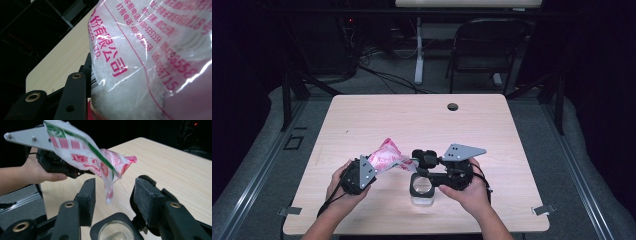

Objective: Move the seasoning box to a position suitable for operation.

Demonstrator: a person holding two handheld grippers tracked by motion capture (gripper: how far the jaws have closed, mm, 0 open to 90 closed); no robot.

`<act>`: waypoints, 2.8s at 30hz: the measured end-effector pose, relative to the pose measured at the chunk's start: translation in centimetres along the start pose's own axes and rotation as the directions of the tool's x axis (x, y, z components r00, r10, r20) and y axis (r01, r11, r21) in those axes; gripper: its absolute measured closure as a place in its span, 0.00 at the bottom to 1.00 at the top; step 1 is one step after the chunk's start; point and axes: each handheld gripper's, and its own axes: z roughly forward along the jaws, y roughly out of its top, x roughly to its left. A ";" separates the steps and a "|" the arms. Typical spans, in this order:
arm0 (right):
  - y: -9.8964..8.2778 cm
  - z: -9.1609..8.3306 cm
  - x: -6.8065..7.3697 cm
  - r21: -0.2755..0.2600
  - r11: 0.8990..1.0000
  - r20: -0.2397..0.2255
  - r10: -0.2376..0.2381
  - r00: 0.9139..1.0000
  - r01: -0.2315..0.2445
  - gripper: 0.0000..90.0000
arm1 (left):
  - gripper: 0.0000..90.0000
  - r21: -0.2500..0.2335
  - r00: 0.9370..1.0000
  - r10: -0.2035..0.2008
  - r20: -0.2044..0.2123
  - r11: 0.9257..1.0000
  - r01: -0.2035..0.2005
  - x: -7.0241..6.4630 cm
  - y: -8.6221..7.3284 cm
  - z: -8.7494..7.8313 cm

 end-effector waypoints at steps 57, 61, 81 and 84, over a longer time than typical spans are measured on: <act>-1.9 0.9 0.6 0.080 0.996 -0.053 -0.042 0.998 0.047 0.99 | 0.71 0.043 0.942 0.246 -0.229 0.969 -0.243 -3.3 0.4 -0.3; -1.9 0.8 0.5 0.082 0.996 -0.050 -0.033 0.998 0.037 1.00 | 0.71 0.039 0.938 0.251 -0.240 0.968 -0.249 -3.4 0.5 -0.4; -2.8 0.5 -0.1 0.122 0.992 -0.053 -0.007 0.999 0.013 1.00 | 0.71 0.038 0.920 0.293 -0.262 0.955 -0.293 -4.4 0.6 -0.5; -3.0 0.6 -0.2 0.133 0.991 -0.053 -0.009 0.999 0.016 1.00 | 0.71 0.043 0.917 0.297 -0.266 0.954 -0.297 -4.5 0.5 -0.6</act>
